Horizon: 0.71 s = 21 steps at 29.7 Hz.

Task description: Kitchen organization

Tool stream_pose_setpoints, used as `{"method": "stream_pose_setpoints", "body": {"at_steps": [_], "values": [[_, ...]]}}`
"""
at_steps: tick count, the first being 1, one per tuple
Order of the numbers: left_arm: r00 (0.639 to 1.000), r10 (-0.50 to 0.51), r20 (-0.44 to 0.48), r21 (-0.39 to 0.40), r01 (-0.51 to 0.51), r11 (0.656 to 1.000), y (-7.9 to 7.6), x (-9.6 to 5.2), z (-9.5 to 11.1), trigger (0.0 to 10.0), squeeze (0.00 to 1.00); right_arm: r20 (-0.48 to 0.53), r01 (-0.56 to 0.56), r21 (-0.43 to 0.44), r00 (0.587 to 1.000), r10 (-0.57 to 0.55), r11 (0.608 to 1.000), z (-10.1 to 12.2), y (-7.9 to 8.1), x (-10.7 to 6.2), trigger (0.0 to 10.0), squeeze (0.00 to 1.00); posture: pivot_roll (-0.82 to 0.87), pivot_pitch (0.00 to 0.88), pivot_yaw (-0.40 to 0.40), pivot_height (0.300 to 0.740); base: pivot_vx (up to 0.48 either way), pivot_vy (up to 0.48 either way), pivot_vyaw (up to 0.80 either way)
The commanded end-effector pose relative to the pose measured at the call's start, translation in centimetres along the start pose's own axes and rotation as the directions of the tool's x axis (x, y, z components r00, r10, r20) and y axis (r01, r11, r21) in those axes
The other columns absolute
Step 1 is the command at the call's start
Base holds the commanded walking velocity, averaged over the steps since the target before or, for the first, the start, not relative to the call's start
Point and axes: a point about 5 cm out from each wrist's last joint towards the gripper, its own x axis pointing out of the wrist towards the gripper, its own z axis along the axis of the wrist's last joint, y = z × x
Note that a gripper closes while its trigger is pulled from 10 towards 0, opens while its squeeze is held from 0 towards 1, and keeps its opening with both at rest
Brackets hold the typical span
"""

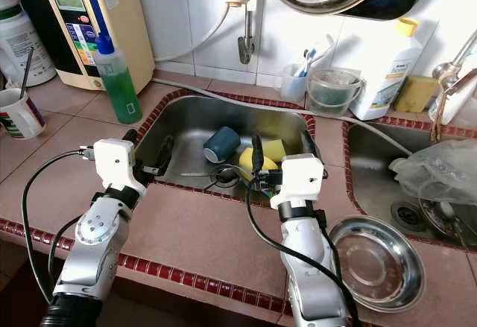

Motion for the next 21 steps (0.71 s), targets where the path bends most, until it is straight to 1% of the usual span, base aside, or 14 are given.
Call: {"method": "stream_pose_setpoints", "body": {"at_steps": [1,5,8,11,16,21], "values": [[1.000,0.003,0.025,-0.005,-0.003,1.000,0.0,0.3,0.6,10.0,0.00,0.005,-0.002,-0.001,1.000,0.002,1.000,0.0,-0.1,0.3,10.0,0.00,-0.11,0.000,0.020,0.740,0.000,0.000,0.00],[1.000,0.011,0.024,0.036,-0.012,0.999,0.2,0.2,0.7,10.0,0.00,0.006,-0.012,0.004,1.000,0.012,1.000,-0.1,0.0,0.3,10.0,0.00,-0.10,0.000,0.017,0.740,0.000,0.000,0.00],[1.000,0.018,0.016,0.041,-0.019,0.999,0.3,0.0,0.5,10.0,0.00,-0.001,-0.016,0.005,1.000,0.016,1.000,-0.3,0.1,0.1,10.0,0.00,-0.09,0.000,0.016,0.740,0.000,0.000,0.00],[1.000,0.017,0.001,0.056,-0.017,0.998,0.5,-0.5,0.3,10.0,0.00,-0.011,-0.022,0.008,1.000,0.022,1.000,-0.6,0.2,-0.2,10.0,0.00,-0.09,0.000,0.016,0.740,0.000,0.000,0.00],[0.999,0.033,-0.014,0.040,-0.032,0.999,0.6,-0.8,0.2,10.0,0.00,-0.016,-0.022,0.008,1.000,0.022,1.000,-0.7,0.1,-0.4,10.0,0.00,-0.09,0.000,0.016,0.740,0.000,0.000,0.00],[0.998,0.055,-0.026,0.045,-0.054,0.998,0.7,-0.9,0.2,10.0,0.00,-0.020,-0.024,0.007,1.000,0.024,1.000,-0.8,0.0,-0.4,10.0,0.00,-0.08,0.000,0.013,0.740,0.000,0.000,0.00]]}}
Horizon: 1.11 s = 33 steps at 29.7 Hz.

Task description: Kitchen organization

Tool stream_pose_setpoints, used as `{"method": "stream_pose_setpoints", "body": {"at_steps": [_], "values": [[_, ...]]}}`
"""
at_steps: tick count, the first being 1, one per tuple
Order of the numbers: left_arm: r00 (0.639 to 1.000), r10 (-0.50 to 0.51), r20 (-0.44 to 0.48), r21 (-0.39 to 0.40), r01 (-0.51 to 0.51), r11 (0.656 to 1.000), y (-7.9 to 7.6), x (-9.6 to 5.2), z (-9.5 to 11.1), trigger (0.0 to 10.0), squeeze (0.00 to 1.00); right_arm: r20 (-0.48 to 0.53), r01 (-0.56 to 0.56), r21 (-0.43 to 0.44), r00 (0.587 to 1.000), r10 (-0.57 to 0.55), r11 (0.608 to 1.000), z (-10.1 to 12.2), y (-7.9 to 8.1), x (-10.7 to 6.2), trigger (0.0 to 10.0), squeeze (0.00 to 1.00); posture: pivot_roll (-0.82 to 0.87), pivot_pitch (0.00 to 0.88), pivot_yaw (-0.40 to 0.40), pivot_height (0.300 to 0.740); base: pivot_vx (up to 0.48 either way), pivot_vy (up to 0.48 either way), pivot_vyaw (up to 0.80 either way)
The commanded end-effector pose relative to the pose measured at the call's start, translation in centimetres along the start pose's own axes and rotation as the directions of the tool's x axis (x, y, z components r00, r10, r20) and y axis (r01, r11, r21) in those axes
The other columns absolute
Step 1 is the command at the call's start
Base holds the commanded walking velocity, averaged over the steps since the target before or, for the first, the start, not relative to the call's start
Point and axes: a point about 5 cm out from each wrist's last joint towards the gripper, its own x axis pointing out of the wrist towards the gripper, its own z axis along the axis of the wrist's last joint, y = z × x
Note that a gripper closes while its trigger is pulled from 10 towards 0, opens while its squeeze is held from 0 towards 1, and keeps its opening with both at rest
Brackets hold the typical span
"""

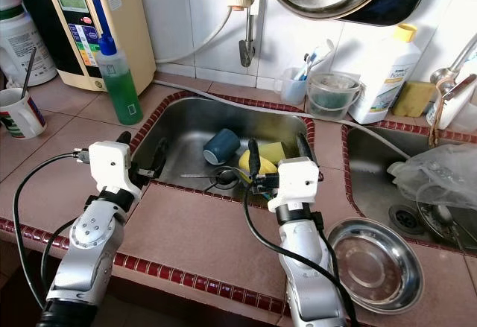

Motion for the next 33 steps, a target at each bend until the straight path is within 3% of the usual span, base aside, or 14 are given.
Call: {"method": "stream_pose_setpoints", "body": {"at_steps": [1,23,33], "values": [[1.000,0.009,-0.006,0.008,-0.009,1.000,0.11,-0.11,0.16,10.0,0.00,-0.001,-0.001,0.005,1.000,0.001,1.000,-0.10,-0.10,-0.03,10.0,0.00,-0.08,0.000,0.013,0.740,0.000,0.000,0.00],[0.997,0.011,-0.080,0.009,-0.011,1.000,-0.35,-0.33,-0.31,10.0,0.00,-0.011,0.003,0.010,1.000,-0.003,1.000,-0.24,-0.01,-0.17,10.0,0.00,-0.08,0.010,0.017,0.740,0.000,0.000,0.00],[0.996,0.009,-0.084,0.013,-0.008,1.000,-0.39,-0.30,-0.28,10.0,0.00,-0.011,0.005,0.013,1.000,-0.005,1.000,-0.24,0.08,-0.16,10.0,0.00,-0.08,0.012,0.019,0.740,-0.250,0.000,0.00]]}}
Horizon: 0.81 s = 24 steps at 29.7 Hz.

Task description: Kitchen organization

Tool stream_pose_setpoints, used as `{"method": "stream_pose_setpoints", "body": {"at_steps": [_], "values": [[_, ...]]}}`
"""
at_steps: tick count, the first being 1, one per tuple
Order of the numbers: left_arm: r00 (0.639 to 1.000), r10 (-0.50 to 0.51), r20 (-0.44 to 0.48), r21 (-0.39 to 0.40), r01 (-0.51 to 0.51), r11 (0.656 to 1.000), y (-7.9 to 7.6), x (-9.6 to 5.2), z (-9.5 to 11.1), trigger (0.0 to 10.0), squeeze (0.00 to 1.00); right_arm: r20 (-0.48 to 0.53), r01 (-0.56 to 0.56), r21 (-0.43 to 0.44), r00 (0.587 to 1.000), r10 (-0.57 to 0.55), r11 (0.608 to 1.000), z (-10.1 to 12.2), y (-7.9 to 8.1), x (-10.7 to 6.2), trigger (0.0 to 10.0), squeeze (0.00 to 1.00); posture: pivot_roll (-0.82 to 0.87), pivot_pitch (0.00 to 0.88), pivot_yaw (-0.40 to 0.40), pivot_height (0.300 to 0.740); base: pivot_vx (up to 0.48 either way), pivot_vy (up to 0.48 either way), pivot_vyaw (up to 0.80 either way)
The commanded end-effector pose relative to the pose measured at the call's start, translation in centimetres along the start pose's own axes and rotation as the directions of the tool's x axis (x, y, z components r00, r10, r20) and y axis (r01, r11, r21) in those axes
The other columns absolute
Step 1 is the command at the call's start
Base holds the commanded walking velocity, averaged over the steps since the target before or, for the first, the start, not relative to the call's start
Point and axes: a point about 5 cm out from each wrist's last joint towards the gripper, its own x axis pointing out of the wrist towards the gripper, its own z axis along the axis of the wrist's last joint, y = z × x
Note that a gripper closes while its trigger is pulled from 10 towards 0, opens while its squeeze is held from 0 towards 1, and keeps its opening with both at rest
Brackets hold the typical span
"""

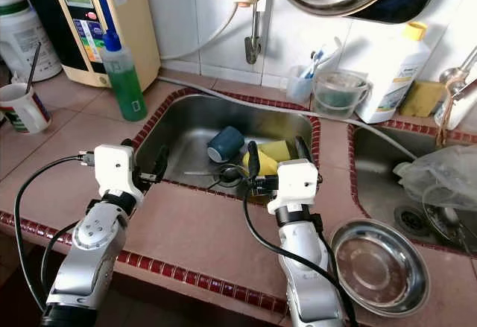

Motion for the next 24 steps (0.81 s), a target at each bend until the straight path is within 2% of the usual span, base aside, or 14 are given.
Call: {"method": "stream_pose_setpoints", "body": {"at_steps": [1,16,24], "values": [[1.000,0.002,0.008,0.006,-0.002,1.000,0.04,0.02,0.37,10.0,0.00,-0.004,0.002,0.006,1.000,-0.002,1.000,-0.09,-0.03,-0.03,10.0,0.00,-0.08,0.013,0.020,0.740,-0.262,0.000,0.00],[1.000,-0.005,0.013,0.018,0.004,1.000,0.00,0.01,0.52,10.0,0.00,-0.007,0.005,0.010,1.000,-0.005,1.000,-0.15,0.10,-0.20,10.0,0.00,-0.08,0.019,0.024,0.740,-0.263,0.000,0.00],[0.996,-0.070,0.060,-0.014,0.071,0.997,-0.24,0.07,1.05,10.0,0.00,-0.009,0.005,0.011,1.000,-0.004,1.000,-0.18,0.12,-0.18,10.0,0.00,-0.08,0.022,0.022,0.740,0.000,0.000,0.00]]}}
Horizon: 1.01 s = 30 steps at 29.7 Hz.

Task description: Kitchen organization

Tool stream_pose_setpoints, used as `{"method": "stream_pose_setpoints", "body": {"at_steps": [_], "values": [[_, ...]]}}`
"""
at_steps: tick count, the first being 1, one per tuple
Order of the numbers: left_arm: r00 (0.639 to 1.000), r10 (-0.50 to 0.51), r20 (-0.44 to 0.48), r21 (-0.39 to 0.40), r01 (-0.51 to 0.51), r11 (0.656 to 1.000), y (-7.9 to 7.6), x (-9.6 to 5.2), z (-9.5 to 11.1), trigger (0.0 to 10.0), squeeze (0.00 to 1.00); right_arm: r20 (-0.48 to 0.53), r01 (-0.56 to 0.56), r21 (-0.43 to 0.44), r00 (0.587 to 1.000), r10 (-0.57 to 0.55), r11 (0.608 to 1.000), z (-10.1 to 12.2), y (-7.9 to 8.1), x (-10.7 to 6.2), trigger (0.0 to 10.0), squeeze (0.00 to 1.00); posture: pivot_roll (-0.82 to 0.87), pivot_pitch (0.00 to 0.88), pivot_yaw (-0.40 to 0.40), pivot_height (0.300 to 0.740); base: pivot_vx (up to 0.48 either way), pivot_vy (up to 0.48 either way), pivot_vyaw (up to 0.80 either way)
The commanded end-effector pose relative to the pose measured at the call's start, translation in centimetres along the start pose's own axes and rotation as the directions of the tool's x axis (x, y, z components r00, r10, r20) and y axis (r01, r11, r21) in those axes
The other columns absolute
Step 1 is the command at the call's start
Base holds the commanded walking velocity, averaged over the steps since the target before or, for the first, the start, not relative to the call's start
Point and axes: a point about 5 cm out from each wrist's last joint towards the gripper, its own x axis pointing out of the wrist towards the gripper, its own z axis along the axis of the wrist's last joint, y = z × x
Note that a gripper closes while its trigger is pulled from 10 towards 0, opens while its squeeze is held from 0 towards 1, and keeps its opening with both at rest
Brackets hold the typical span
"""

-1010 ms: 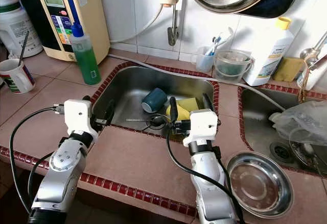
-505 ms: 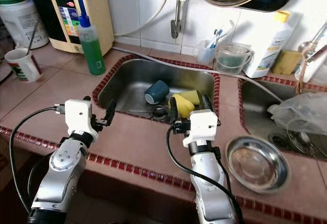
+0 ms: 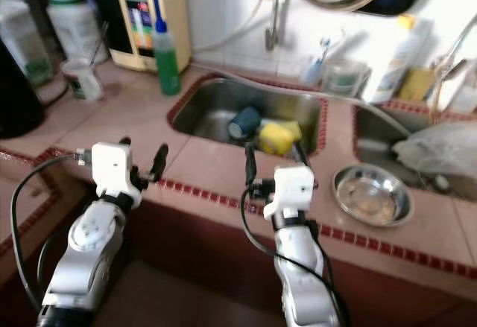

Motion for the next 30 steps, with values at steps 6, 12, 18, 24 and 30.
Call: {"method": "stream_pose_setpoints", "body": {"at_steps": [6,12,18,24,30], "values": [[0.996,-0.076,0.057,0.021,0.074,0.997,-0.7,0.6,1.2,10.0,0.00,0.012,0.002,0.003,1.000,-0.002,1.000,0.3,-0.2,0.3,10.0,0.00,-0.07,0.035,0.015,0.740,0.000,0.000,0.00],[0.991,-0.115,0.067,0.009,0.114,0.993,-1.4,0.8,1.2,10.0,0.00,-0.013,-0.006,0.029,1.000,0.006,1.000,0.0,0.1,0.6,10.0,0.00,-0.06,0.050,0.014,0.740,0.000,0.000,-0.27],[0.986,-0.152,0.062,0.002,0.153,0.988,-2.2,0.9,1.0,10.0,0.00,-0.019,-0.021,0.038,1.000,0.022,0.999,-0.1,0.5,0.6,10.0,0.00,-0.06,0.058,0.011,0.740,0.000,0.000,-0.80],[0.991,-0.113,0.070,0.006,0.113,0.994,-1.5,1.2,1.1,10.0,0.00,-0.020,-0.025,0.030,0.999,0.025,0.999,-0.1,0.4,0.5,10.0,0.00,-0.07,0.048,0.009,0.740,0.000,0.000,-0.79],[0.992,-0.098,0.084,-0.008,0.099,0.995,-1.3,1.3,1.3,10.0,0.00,-0.004,-0.019,0.021,1.000,0.019,1.000,0.1,0.1,0.7,10.0,0.00,-0.07,0.033,0.003,0.740,0.000,-0.089,-0.49]]}}
